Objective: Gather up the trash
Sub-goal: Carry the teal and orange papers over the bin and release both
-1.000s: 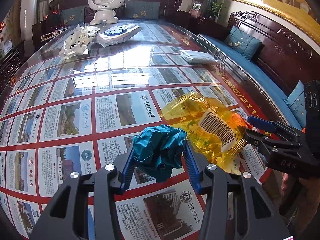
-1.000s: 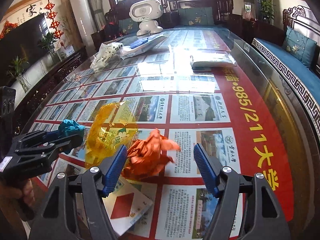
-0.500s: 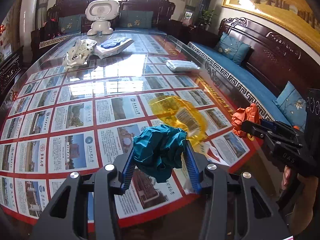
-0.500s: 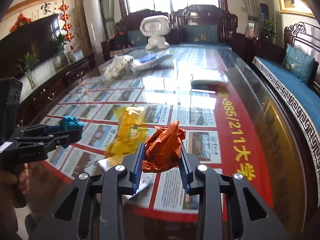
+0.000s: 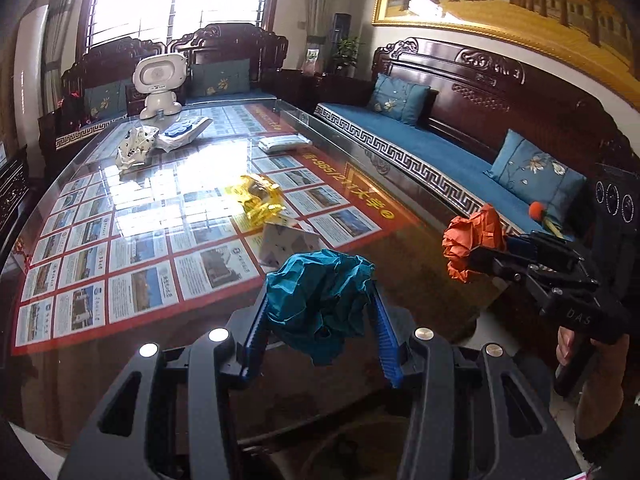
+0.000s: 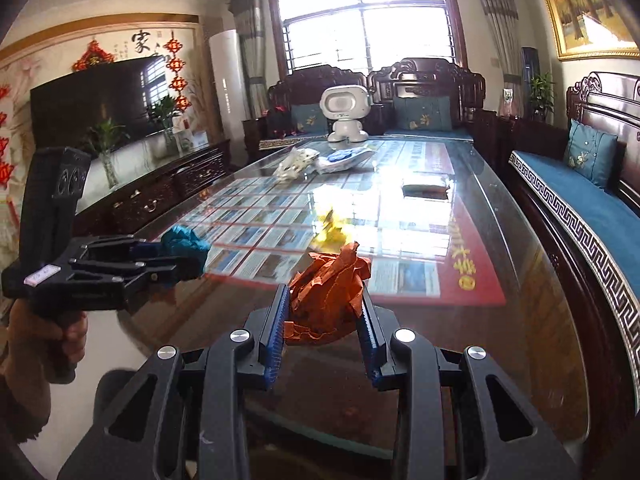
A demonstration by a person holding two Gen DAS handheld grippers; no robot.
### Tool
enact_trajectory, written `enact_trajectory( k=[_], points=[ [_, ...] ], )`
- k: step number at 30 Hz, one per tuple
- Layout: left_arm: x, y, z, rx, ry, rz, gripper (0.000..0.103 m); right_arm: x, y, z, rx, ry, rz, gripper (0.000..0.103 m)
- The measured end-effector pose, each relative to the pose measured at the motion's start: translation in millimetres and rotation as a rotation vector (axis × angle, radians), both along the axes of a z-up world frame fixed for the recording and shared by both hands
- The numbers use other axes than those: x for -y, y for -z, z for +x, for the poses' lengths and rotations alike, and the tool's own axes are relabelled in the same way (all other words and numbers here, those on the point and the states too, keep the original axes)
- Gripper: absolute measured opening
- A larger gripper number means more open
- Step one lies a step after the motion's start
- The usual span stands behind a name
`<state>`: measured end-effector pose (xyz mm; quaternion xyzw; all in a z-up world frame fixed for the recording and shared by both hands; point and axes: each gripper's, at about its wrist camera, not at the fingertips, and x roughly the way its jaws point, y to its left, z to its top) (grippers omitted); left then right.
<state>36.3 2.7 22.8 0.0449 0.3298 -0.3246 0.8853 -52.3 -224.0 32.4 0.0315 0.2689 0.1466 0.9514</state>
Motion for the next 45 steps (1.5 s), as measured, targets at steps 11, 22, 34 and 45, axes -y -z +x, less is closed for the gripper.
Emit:
enact_trajectory(
  k=[11, 22, 34, 45],
  points=[
    [9, 81, -102, -0.140, 0.112, 0.029, 0.047, -3, 63, -97, -0.113, 0.019, 0.072, 0.032],
    [21, 158, -125, -0.348, 0.146, 0.101, 0.047, -13, 114, -122, -0.245, 0.004, 0.103, 0.033],
    [23, 174, -127, -0.363, 0.141, 0.131, 0.067, -16, 122, -122, -0.271, -0.004, 0.089, 0.032],
    [18, 172, -119, -0.370, 0.116, 0.131, 0.071, -20, 124, -120, -0.276, -0.019, 0.081, 0.032]
  ],
)
